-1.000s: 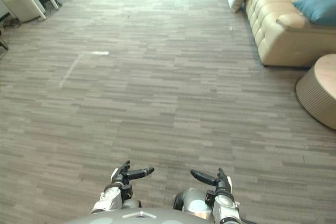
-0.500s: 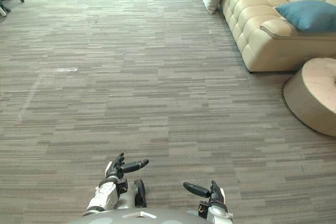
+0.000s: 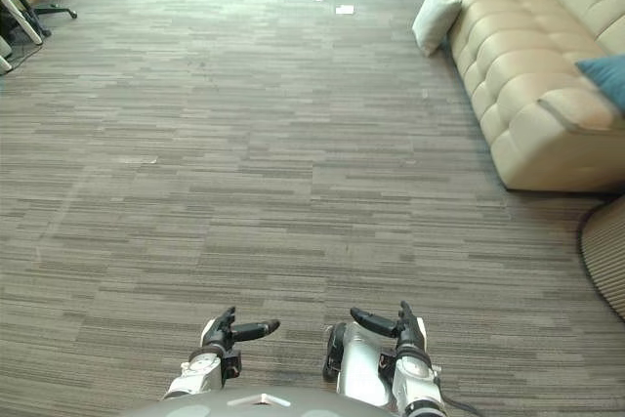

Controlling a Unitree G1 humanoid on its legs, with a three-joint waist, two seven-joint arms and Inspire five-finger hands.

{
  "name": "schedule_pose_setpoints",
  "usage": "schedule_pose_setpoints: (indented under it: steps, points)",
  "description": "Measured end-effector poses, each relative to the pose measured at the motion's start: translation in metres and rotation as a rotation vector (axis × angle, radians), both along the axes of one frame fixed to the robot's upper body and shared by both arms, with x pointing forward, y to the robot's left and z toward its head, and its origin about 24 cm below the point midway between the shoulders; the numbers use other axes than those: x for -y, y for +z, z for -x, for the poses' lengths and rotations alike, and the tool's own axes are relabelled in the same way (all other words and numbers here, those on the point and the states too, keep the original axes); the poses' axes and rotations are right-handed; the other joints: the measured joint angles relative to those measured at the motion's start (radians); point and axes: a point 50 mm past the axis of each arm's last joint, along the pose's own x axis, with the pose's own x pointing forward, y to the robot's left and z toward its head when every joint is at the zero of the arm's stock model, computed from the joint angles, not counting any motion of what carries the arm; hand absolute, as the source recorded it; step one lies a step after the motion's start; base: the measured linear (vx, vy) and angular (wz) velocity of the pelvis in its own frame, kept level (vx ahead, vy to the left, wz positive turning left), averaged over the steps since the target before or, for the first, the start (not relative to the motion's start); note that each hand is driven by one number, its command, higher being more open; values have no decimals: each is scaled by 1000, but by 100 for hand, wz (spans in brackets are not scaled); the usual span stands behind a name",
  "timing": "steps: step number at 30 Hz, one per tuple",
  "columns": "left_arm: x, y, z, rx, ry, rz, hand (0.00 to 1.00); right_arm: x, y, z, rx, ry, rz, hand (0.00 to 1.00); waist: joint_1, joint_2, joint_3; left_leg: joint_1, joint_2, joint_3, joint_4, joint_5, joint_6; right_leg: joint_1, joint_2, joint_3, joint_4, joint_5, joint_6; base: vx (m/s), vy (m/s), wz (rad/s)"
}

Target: Pick up cushions and gather them together orderly.

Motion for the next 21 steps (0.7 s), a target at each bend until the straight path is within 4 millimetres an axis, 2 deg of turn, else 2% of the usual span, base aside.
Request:
schedule_pose_setpoints:
  steps: [1, 2, 3, 5, 6, 7, 9, 10, 11, 12, 13, 14, 15, 16, 17, 18, 19, 20, 21]
  points:
    - [0, 0, 0, 1, 4, -1, 100, 0, -1, 2, -6, 2, -1, 100, -4, 3, 0, -47, 22, -29, 121, 21, -64, 32, 8, -11, -21, -4, -2, 473, -212, 21]
    - [-1, 1, -2, 11, 6, -2, 100, 1, -2, 5, -17, 9, 5, 100, -3, 13, 0, -135, 48, -74, 327, 57, -151, 87, 30, -23, -64, -8, -5, 408, -133, 2]
    - [-3, 2, -2, 23, 24, -3, 100, 1, -3, 8, -31, 23, 12, 100, -1, 24, -5, -226, 76, -78, 536, 57, -151, 147, 62, -25, -119, -9, -7, 466, -89, -13]
    - [-12, 5, -3, 45, 84, -11, 100, -1, -4, 9, -43, 50, 15, 100, 2, 28, -5, -348, 102, -17, 715, 41, -131, 264, 99, -12, -214, -15, -20, 432, -8, -31]
    - [-13, 5, -4, 50, 96, -12, 100, -2, -4, 10, -48, 59, 16, 100, 4, 27, -5, -373, 102, -4, 719, 31, -114, 289, 104, -5, -235, -15, -20, 260, 26, -34]
    - [-16, 7, -5, 62, 108, -17, 100, -3, -5, 11, -57, 77, 17, 100, 7, 25, -5, -416, 102, 18, 704, 9, -75, 327, 108, 1, -269, -13, -19, 264, 32, -36]
    - [-18, 9, -9, 85, 117, -25, 100, -4, -7, 14, -71, 76, 13, 100, 29, 22, -3, -490, 99, 75, 531, -40, 8, 397, 105, 35, -333, 1, 7, 376, 78, -57]
    - [-17, 11, -11, 101, 117, -24, 100, -4, -8, 16, -82, 74, 13, 100, 35, 19, -3, -512, 87, 83, 376, -44, 20, 431, 100, 54, -368, 4, 18, 366, 114, -54]
    - [-17, 11, -12, 106, 117, -24, 100, -4, -8, 16, -84, 74, 12, 100, 36, 18, -2, -520, 82, 82, 323, -43, 22, 443, 97, 60, -380, 4, 22, 413, 159, -48]
    - [-17, 13, -14, 121, 118, -25, 100, -4, -9, 18, -92, 72, 11, 100, 38, 17, -1, -545, 74, 70, 191, -30, 31, 475, 91, 76, -404, 0, 31, 562, 259, -48]
    - [-18, 14, -16, 141, 119, -28, 100, -6, -10, 19, -99, 66, 13, 100, 43, 8, 3, -564, 62, 55, 64, 11, 36, 505, 71, 97, -419, -17, 60, 566, 288, -47]
    - [-18, 15, -17, 144, 119, -29, 100, -6, -10, 20, -101, 64, 14, 100, 44, 7, 4, -568, 57, 54, 39, 21, 36, 508, 68, 104, -421, -23, 70, 584, 339, -56]
    - [-17, 15, -18, 146, 118, -29, 100, -5, -10, 21, -104, 63, 21, 100, 47, 14, 2, -581, 60, 57, -24, 66, 53, 537, 60, 134, -426, -61, 109, 395, 266, -46]
    - [-18, 15, -18, 148, 118, -30, 100, -5, -10, 22, -109, 65, 21, 100, 54, 11, 0, -581, 60, 57, -2, 119, 65, 546, 52, 147, -422, -75, 121, 652, 407, -69]
    - [-21, 16, -20, 142, 119, -39, 100, -12, -12, 26, -121, 70, 4, 100, 61, -20, -19, -586, 41, 75, 74, 155, 69, 573, 14, 204, -416, -82, 116, 453, 280, -44]
    - [-23, 16, -20, 140, 119, -41, 100, -14, -13, 27, -124, 70, -2, 100, 61, -28, -22, -586, 35, 76, 86, 137, 74, 570, 4, 212, -409, -80, 114, 590, 365, -32]
    - [-27, 16, -20, 134, 121, -52, 100, -22, -14, 30, -130, 63, -25, 100, 61, -59, -36, -588, 8, 91, 120, 95, 94, 551, -31, 247, -360, -61, 119, 459, 311, 1]
    - [-30, 15, -20, 128, 124, -60, 100, -25, -15, 31, -133, 63, -37, 100, 61, -76, -43, -580, -19, 99, 148, 53, 102, 525, -61, 265, -278, -38, 146, 565, 381, 8]
    - [-30, 14, -20, 119, 123, -62, 100, -27, -15, 31, -131, 63, -42, 100, 60, -85, -45, -561, -39, 105, 160, 16, 110, 478, -85, 290, -147, -4, 160, 541, 348, 13]
